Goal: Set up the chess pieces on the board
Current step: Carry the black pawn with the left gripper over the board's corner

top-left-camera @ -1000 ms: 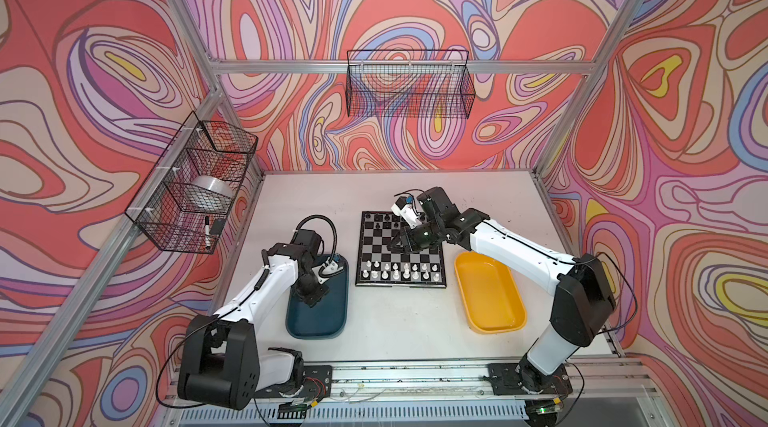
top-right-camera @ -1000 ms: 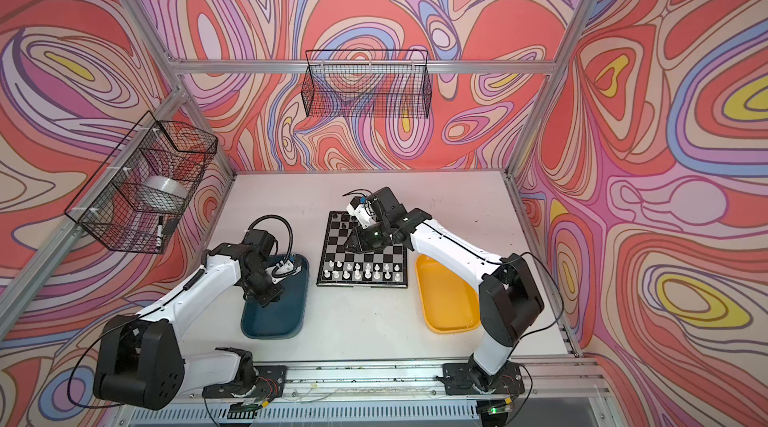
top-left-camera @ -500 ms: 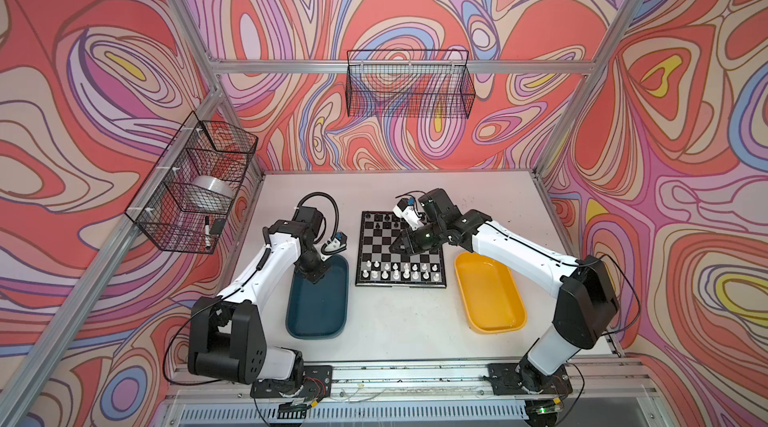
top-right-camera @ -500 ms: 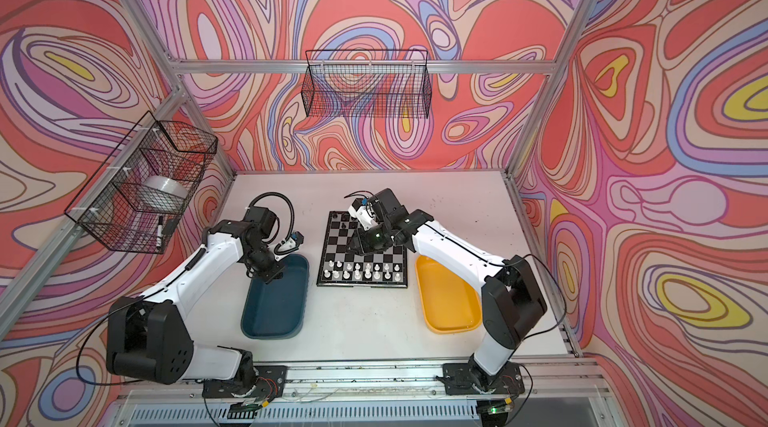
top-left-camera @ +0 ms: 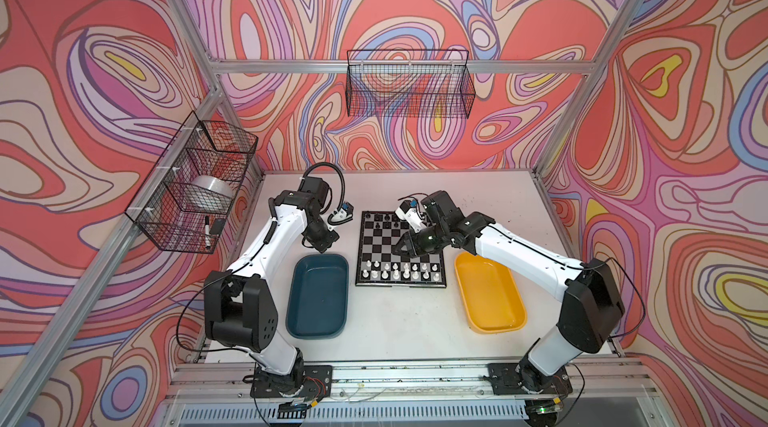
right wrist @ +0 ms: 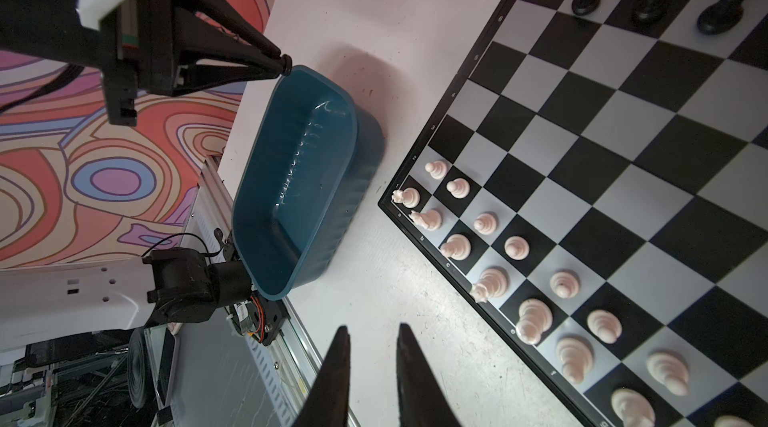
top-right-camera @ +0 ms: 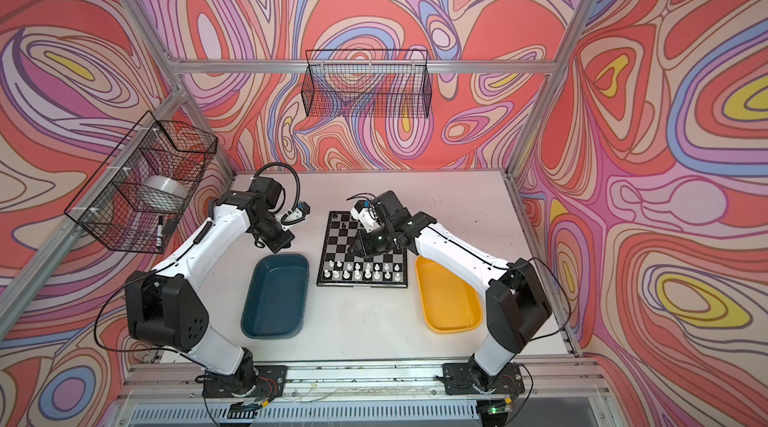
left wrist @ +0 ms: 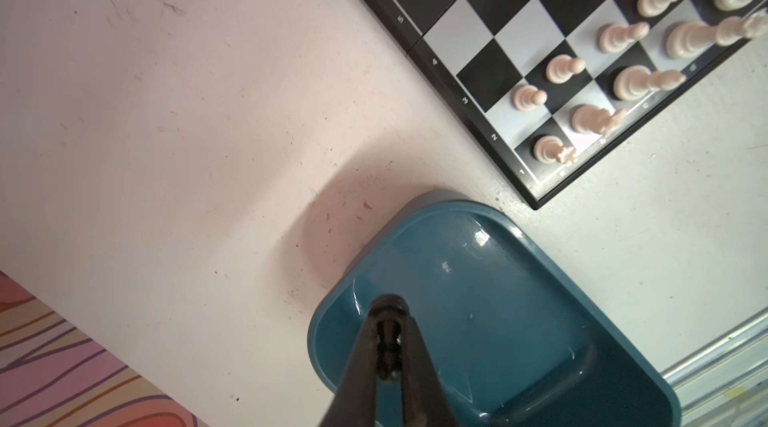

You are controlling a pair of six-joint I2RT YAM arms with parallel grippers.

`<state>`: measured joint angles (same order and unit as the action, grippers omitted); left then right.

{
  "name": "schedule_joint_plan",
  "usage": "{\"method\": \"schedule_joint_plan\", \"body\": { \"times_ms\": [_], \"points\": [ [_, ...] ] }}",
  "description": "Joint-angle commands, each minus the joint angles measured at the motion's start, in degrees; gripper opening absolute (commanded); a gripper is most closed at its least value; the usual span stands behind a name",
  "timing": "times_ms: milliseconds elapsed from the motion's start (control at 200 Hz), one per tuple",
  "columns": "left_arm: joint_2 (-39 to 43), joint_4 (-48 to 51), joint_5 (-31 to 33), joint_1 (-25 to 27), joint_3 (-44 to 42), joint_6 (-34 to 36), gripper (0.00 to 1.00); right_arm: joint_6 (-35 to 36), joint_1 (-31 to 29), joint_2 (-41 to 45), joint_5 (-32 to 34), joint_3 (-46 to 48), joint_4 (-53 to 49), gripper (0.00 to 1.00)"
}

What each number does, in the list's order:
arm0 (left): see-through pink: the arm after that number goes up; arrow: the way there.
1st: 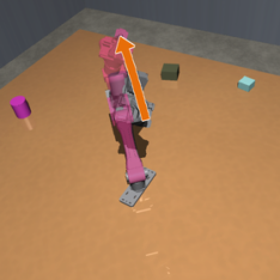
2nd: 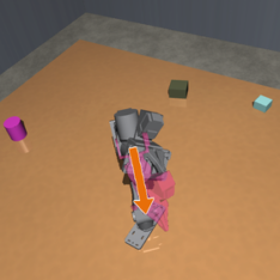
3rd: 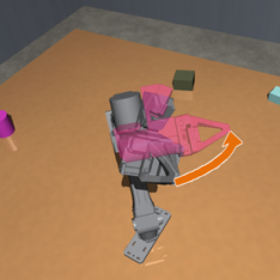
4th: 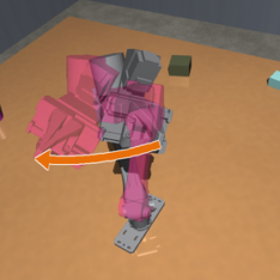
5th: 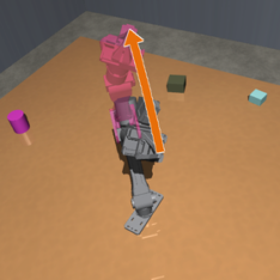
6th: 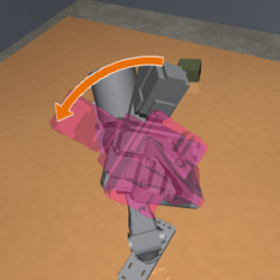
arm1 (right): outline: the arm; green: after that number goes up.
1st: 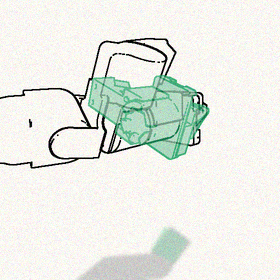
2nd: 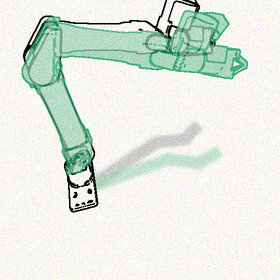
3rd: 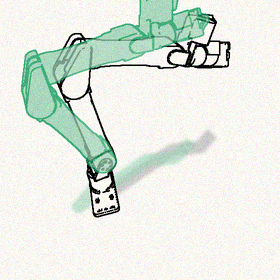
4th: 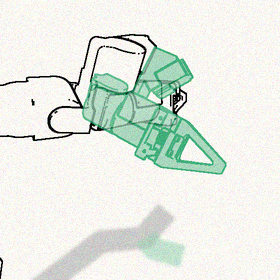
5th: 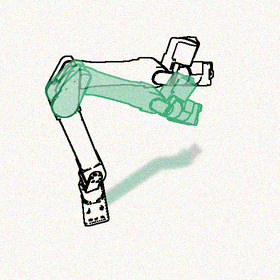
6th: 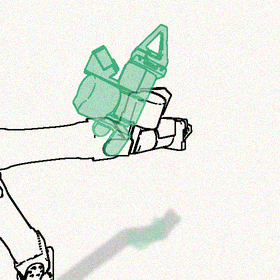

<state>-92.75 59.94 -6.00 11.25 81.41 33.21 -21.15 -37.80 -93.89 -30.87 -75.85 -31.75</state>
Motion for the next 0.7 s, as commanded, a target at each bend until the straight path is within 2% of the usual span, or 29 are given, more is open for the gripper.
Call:
{"method": "schedule_joint_plan", "body": {
  "times_ms": [0,230,691],
  "points": [
    [-2.54,1.9,-0.35,2.18,2.99,-0.07,0.13,0.21,0.24,2.32,0.94,0.67,-0.78,0.21],
    [-9.23,-0.12,-0.46,5.91,8.48,-0.93,0.13,-0.65,0.24,4.86,1.94,2.35,-1.21,0.21],
    [-20.64,-2.83,-1.38,8.62,18.96,-3.06,0.13,-2.33,0.25,10.96,5.2,6.04,-3.46,0.21]
  ]
}}
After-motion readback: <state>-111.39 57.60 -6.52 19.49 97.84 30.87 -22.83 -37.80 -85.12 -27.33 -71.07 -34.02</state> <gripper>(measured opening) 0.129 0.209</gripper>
